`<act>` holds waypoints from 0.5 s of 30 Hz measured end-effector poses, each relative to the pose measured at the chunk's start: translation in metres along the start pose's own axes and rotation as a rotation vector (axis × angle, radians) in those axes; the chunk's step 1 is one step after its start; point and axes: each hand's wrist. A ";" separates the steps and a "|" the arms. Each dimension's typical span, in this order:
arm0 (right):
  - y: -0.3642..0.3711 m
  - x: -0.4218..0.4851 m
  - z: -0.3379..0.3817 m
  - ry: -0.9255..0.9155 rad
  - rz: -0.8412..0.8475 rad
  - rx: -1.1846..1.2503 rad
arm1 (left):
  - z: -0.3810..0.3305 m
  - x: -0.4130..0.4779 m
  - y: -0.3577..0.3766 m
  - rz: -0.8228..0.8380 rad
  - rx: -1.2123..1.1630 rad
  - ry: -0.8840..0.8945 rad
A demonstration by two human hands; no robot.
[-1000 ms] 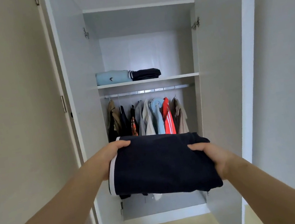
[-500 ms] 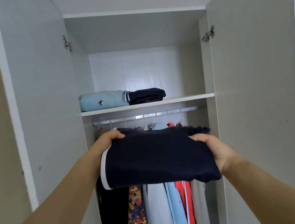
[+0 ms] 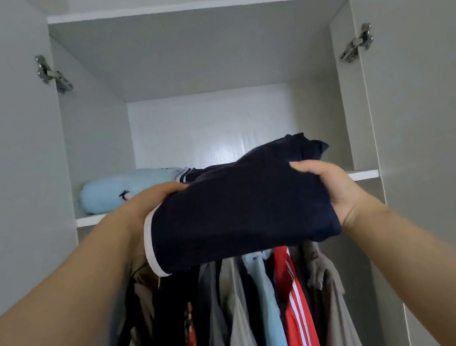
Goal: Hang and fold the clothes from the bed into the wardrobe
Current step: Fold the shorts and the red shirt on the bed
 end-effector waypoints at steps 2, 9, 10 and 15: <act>-0.011 0.034 0.021 -0.049 0.005 -0.030 | -0.016 0.033 0.003 -0.001 -0.029 0.047; -0.030 0.147 0.054 -0.148 -0.058 -0.054 | -0.051 0.139 -0.007 -0.077 -0.086 0.265; -0.032 0.161 0.056 -0.153 -0.054 -0.065 | -0.055 0.151 -0.010 -0.088 -0.096 0.284; -0.033 0.229 0.067 -0.202 -0.079 -0.115 | -0.079 0.213 -0.025 -0.056 -0.011 0.403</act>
Point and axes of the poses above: each hand's wrist, its own x-axis towards the middle knuckle, its own y-axis out of the palm, z = x × y, and after that the axes turned 1 degree about y, right-handed
